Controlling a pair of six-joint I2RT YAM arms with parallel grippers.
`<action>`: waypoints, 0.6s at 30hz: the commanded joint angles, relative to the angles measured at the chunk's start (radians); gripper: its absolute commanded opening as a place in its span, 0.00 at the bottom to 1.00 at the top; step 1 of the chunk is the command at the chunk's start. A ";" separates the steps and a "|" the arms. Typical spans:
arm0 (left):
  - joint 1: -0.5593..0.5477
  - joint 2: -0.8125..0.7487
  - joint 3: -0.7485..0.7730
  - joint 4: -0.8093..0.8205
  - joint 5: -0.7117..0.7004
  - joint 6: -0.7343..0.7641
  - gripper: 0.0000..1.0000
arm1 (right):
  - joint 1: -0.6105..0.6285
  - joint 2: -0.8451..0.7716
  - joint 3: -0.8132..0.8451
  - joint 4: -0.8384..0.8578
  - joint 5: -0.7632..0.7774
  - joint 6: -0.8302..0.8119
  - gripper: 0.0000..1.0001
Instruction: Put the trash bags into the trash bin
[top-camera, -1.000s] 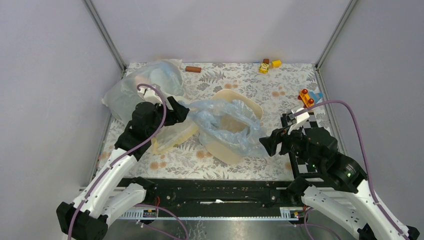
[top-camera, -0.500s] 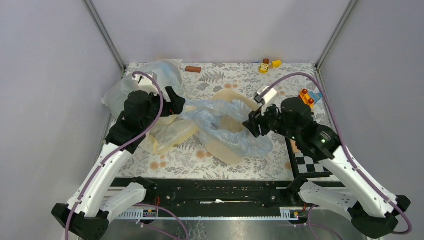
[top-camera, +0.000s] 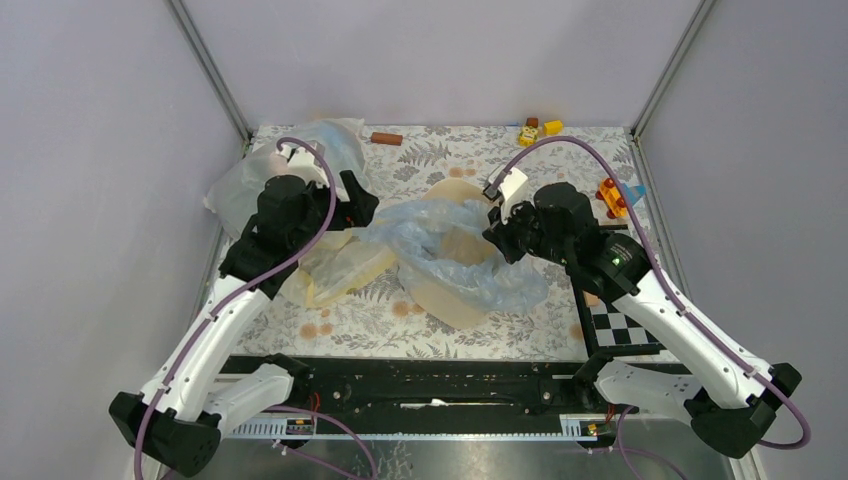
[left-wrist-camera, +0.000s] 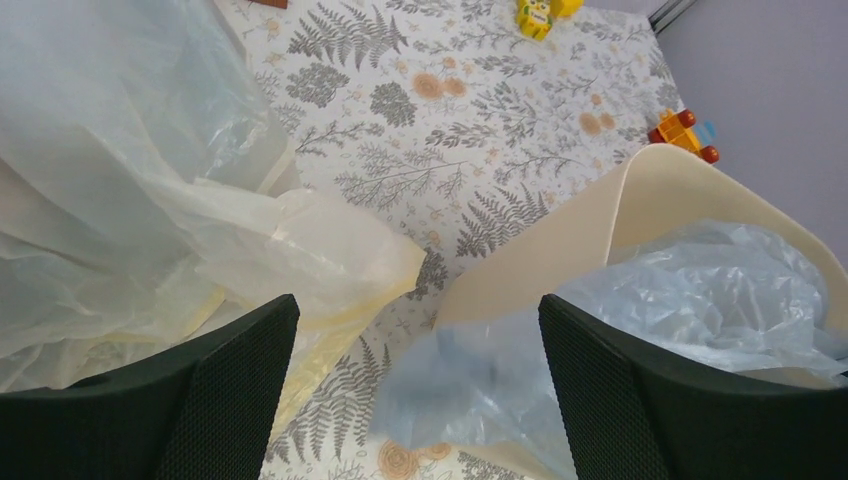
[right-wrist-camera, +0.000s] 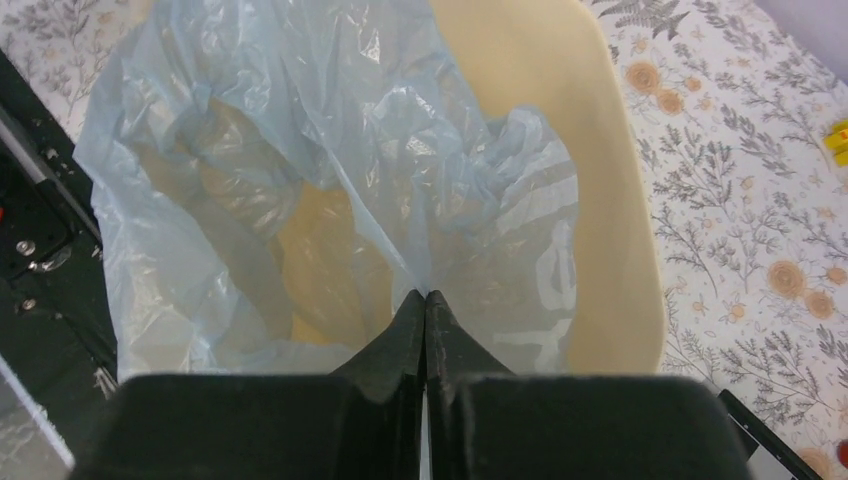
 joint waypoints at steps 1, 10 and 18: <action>0.005 0.024 -0.018 0.107 0.039 -0.045 0.91 | 0.000 0.003 0.063 0.087 0.065 0.016 0.00; 0.005 -0.005 -0.151 0.304 0.043 -0.150 0.91 | -0.030 0.104 0.153 0.099 0.183 0.042 0.00; 0.005 -0.075 -0.133 0.254 -0.113 -0.126 0.98 | -0.104 0.173 0.206 0.120 0.100 0.052 0.00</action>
